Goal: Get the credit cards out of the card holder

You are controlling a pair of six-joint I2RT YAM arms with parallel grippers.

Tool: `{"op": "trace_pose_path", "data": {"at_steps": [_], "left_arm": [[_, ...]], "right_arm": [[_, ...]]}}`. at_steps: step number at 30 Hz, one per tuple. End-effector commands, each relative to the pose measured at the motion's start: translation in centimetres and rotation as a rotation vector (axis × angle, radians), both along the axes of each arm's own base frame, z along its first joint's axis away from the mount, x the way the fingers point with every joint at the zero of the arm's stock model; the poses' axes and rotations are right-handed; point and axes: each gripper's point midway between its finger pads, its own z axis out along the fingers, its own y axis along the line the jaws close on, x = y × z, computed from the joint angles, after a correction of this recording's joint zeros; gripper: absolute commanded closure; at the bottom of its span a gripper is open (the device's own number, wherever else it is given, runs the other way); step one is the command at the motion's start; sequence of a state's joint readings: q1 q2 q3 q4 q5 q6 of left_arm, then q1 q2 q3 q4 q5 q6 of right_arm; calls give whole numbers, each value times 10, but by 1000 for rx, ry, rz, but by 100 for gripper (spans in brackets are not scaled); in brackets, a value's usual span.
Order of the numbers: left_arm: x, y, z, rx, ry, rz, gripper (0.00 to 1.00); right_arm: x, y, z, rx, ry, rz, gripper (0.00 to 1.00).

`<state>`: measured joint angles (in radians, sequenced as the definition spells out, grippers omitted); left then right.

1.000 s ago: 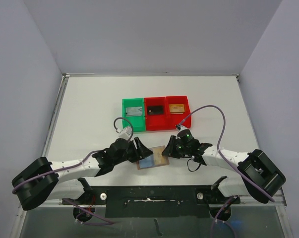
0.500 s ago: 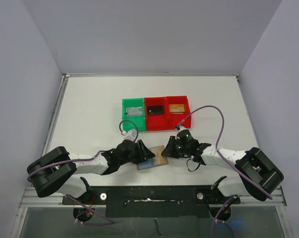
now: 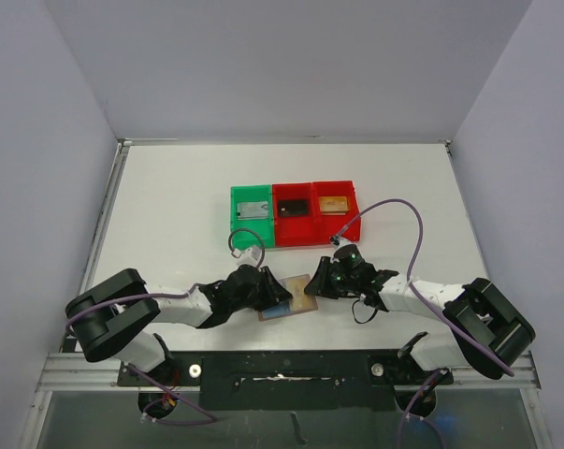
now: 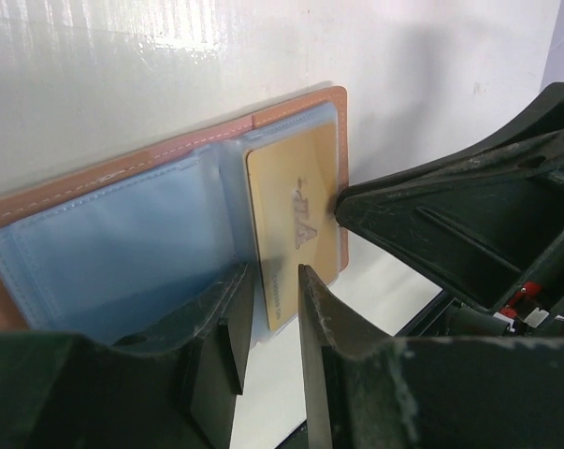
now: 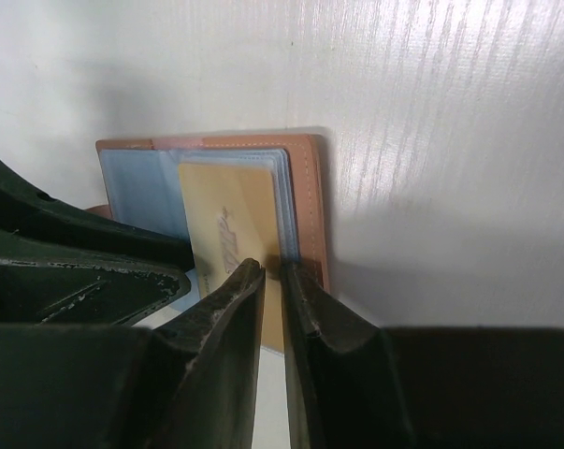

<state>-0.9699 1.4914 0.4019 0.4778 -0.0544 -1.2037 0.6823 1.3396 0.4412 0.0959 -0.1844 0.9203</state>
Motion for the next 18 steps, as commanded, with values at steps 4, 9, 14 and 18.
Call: {"op": "trace_pose_path", "data": {"at_steps": [4,9,14,18], "left_arm": [[15,-18,20,-81,-57,26,79],[16,-20,22,-98,-63,26,84],[15,-19,20,-100,-60,27,93],[15,-19,21,-103,-62,29,100]], "right_arm": [[-6,-1,-8,-18,9,34,83],[-6,0,-7,-16,9,33,83],[-6,-1,-8,-21,11,32,84],[-6,-1,-8,-25,14,34,84]]}}
